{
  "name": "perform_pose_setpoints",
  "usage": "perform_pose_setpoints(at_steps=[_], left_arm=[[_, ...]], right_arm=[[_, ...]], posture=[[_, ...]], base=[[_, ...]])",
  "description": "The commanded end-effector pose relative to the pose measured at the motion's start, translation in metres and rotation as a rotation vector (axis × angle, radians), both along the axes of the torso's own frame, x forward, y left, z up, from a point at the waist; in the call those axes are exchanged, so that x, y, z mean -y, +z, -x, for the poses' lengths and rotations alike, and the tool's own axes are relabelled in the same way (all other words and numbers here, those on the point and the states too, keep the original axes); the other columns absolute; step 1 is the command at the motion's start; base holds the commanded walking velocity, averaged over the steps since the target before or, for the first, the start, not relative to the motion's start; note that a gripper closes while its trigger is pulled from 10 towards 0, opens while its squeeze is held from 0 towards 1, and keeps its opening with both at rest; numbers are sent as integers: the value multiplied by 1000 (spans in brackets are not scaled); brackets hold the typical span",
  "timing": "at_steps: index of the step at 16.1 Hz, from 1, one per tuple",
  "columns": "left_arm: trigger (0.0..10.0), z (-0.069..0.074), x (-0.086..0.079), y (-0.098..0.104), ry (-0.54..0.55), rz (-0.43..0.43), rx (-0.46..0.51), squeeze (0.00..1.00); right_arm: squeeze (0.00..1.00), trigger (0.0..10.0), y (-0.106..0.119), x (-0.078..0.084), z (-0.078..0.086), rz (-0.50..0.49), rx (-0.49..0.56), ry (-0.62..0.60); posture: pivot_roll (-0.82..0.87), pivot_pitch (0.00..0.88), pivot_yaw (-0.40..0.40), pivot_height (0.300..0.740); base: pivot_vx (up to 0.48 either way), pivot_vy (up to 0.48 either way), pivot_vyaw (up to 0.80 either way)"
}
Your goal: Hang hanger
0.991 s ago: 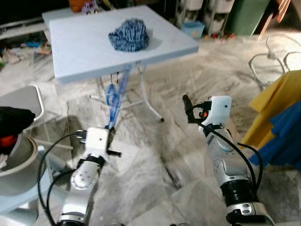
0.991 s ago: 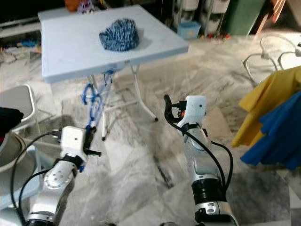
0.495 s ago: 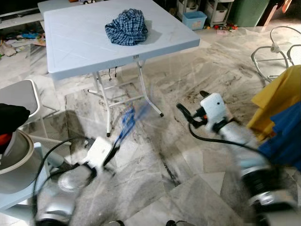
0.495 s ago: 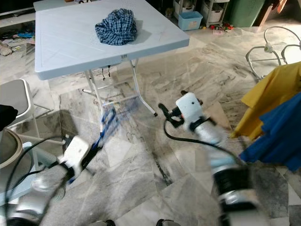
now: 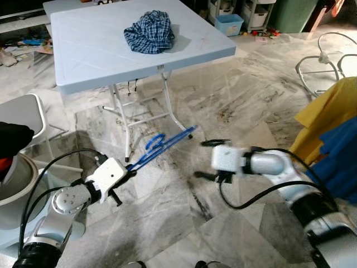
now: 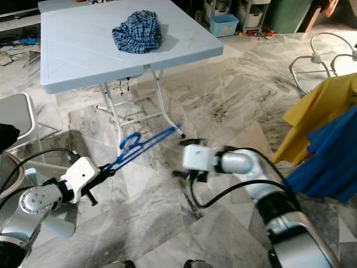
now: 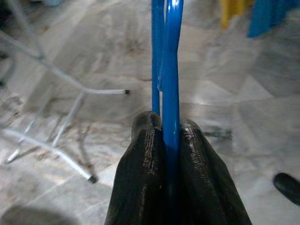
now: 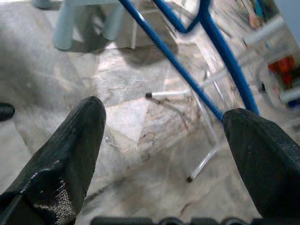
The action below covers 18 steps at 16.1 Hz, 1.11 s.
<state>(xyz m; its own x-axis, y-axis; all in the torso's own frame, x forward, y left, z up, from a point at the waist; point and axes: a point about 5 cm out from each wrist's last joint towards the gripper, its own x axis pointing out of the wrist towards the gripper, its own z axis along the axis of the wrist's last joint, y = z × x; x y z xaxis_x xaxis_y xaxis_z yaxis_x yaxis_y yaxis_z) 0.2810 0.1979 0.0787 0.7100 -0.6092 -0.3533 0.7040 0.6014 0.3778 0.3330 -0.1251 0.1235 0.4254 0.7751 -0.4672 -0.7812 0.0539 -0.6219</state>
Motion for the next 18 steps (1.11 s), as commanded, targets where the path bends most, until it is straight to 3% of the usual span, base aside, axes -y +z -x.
perform_pose_setpoints(at_steps=[1,4,8,9,13,18], left_arm=[[10000,6,6,-6,-61,-22,-24,0],[10000,14,15,-17,-149,-74,-49,0],[10000,12,20,-17,-166,-49,-46,0],[10000,10,22,-16,-174,-49,-39,0],[10000,7,27,-14,-209,-66,-18,0],[10000,6,37,-16,-245,-82,-5,0]], right_arm=[[0,10000,4,-10,-1,27,35,59],[0,10000,8,-19,-3,26,54,93],[0,10000,7,-16,-5,74,67,126],[0,0,6,-15,-5,97,49,143],[0,0,-1,-10,-5,262,18,204],[0,0,-7,-17,-16,384,92,149]], posture=[[-47,137,-23,740],[-42,137,-26,740],[-48,137,-29,740],[-51,138,-29,740],[-67,140,-25,740],[-63,132,-35,740]], base=[[0,0,0],[0,0,0],[0,0,0],[0,0,0],[0,0,0],[0,0,0]])
